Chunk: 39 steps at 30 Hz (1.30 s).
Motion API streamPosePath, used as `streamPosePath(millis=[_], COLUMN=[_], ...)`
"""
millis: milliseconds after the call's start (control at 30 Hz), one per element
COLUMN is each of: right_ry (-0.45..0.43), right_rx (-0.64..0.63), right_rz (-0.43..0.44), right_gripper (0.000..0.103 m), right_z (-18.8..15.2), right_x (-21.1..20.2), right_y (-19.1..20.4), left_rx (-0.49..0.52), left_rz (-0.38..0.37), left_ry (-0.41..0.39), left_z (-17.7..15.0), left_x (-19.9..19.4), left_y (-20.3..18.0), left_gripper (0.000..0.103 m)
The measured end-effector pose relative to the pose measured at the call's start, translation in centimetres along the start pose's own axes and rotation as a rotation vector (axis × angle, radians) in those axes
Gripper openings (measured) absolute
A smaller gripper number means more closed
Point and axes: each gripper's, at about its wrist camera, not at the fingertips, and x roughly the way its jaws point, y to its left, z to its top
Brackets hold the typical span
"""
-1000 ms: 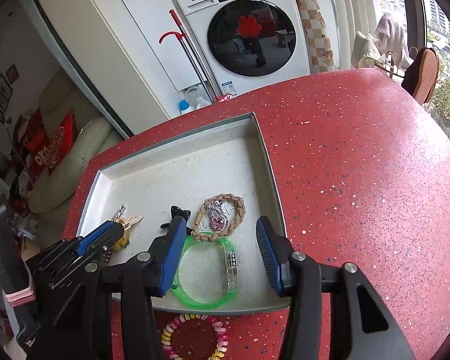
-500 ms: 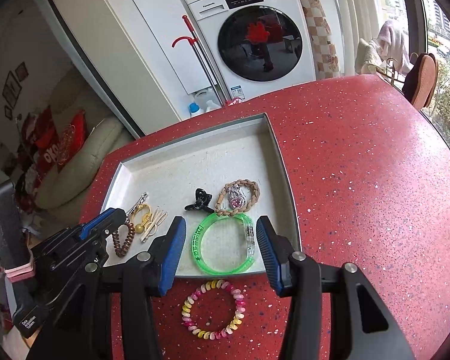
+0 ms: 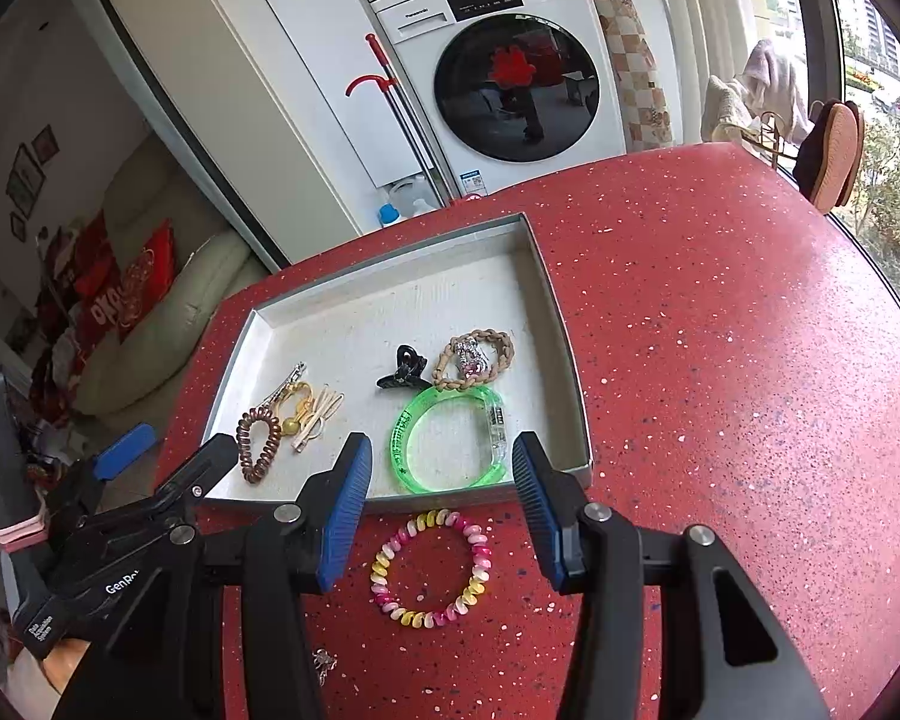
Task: Organize jewelry
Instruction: 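Withdraw both tools toward the heart pendant and bead bracelet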
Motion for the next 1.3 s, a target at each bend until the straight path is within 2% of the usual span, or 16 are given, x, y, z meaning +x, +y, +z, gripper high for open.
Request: streamPosePath(millis=[67,100,167,233,333,533,667,767,867,1000,1300], right_ry=[-0.001,0.001,-0.009,-0.033,-0.033,-0.037,0.047,0.088,0.118,0.132,0.134], right_rx=[-0.012,-0.023,-0.043,-0.052,-0.053,-0.057,-0.022,-0.002,0.0,-0.009,-0.051], right_rz=[-0.008,-0.015,-0.02,-0.011,-0.007,-0.005,0.026,0.014,-0.012,-0.051,-0.108], right_gripper=[0.054,0.058,0.086,0.086,0.103,0.103,0.103,0.103,0.103,0.103,0.103], right_z=[-0.6,-0.9,-1.6,-2.3,-3.5,-5.7,-7.4,-9.0,-10.3,-10.6,-8.8], right_x=[-0.4,-0.7,-1.3,-2.2,-3.0,-4.4,-3.6,-3.0,-2.5,-2.4,-1.8], right_y=[0.2,0.3,0.6,0.8,0.7,0.2,-0.7,-1.5,-2.1,-2.6,-2.5], left_rx=[-0.007,-0.01,-0.01,-0.008,0.001,0.013,0.002,0.038,0.062,0.061,0.047], left_rz=[0.002,0.002,0.001,0.0,-0.007,-0.031,-0.036,-0.011,-0.025,-0.061,-0.053], left_ry=[-0.005,-0.004,-0.003,-0.004,0.009,0.049,0.095,0.102,0.124,0.146,0.161], left_z=[-0.4,-0.7,-1.4,-2.0,-3.3,-6.6,-8.9,-10.7,-11.9,-12.3,-11.8], left_x=[-0.5,-1.0,-1.6,-2.4,-3.1,-4.4,-4.7,-4.9,-4.9,-4.9,-4.2], left_y=[0.2,0.3,0.4,0.4,0.3,0.1,-0.2,-1.0,-1.7,-2.3,-3.6], left_gripper=[0.103,0.103,0.103,0.103,0.103,0.103,0.103,0.103,0.103,0.103,0.103])
